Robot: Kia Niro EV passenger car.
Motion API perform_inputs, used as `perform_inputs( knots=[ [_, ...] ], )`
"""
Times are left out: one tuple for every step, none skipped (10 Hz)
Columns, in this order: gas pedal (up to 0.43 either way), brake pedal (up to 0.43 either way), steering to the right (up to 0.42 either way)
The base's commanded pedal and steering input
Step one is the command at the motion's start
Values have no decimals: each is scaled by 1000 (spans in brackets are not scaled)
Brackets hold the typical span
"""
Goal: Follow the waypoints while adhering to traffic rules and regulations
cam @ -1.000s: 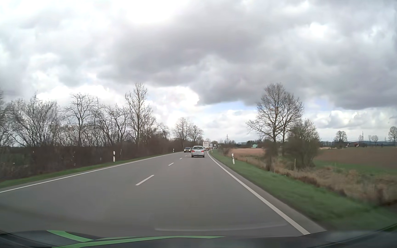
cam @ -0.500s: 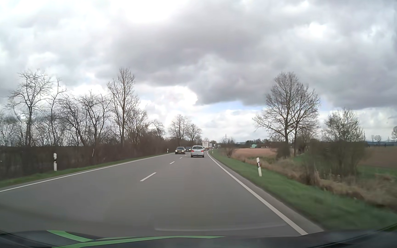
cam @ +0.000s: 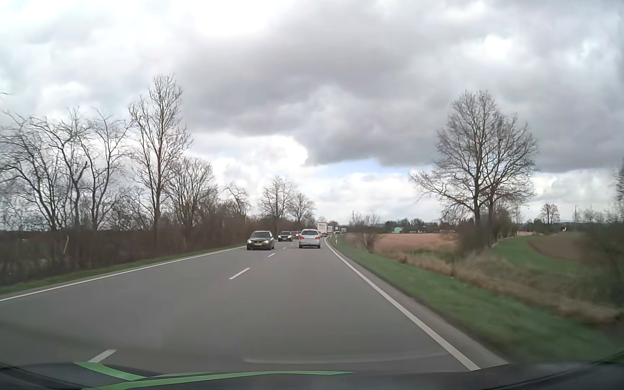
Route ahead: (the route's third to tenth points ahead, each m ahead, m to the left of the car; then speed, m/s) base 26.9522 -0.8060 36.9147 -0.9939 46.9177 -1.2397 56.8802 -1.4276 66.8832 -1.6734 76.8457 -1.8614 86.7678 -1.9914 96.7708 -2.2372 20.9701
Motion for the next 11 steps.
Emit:
perform_inputs(
  knots=[
    [98,0,2],
    [98,0,1],
    [98,0,1],
    [98,0,1],
    [110,0,1],
    [110,0,1],
    [110,0,1],
    [110,0,1],
    [110,0,1],
    [110,0,1],
    [110,0,1]
  ],
)
